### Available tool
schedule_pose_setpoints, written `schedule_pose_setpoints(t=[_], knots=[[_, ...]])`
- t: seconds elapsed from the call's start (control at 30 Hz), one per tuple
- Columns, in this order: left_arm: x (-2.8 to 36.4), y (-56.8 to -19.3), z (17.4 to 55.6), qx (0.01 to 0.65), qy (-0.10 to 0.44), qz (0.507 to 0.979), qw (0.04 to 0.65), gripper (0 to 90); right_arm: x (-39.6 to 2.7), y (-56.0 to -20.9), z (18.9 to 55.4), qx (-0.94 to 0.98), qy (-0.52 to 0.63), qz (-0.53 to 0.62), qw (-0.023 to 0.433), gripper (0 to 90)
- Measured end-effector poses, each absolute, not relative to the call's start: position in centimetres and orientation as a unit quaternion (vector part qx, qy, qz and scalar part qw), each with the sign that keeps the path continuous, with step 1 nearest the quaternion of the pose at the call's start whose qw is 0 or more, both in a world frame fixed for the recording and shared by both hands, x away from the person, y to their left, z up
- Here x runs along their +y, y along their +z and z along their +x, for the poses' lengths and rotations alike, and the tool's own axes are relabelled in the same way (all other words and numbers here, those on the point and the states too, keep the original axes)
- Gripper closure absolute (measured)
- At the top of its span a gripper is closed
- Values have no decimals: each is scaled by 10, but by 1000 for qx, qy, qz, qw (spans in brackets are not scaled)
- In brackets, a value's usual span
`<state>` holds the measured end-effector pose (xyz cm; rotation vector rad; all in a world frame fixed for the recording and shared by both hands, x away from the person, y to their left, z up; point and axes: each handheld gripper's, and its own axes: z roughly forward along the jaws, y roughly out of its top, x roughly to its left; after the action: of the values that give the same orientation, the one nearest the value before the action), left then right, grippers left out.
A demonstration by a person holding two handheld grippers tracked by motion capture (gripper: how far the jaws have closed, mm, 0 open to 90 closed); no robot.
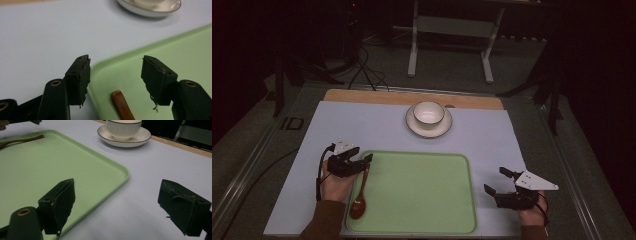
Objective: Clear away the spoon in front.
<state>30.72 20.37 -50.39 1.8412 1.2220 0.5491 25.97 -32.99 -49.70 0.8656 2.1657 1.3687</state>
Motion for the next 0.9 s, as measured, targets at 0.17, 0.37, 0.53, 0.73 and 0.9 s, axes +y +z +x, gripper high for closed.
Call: schedule_pose_setpoints(t=[0.17, 0.37, 0.53, 0.73, 0.9], knots=[[212, -492, 297, 486, 240, 724, 427, 398, -330, -497, 259, 781, 495, 313, 217, 140], [229, -475, 283, 478, 232, 709, 463, 397, -332, -496, 259, 780, 495, 313, 219, 140], [239, -465, 272, 470, 245, 701, 478, 398, -337, -495, 259, 773, 500, 321, 223, 140], [252, -461, 261, 468, 263, 692, 483, 397, -339, -494, 259, 771, 501, 322, 226, 140], [267, -462, 252, 476, 274, 678, 490, 397, -342, -493, 258, 766, 505, 327, 228, 140]])
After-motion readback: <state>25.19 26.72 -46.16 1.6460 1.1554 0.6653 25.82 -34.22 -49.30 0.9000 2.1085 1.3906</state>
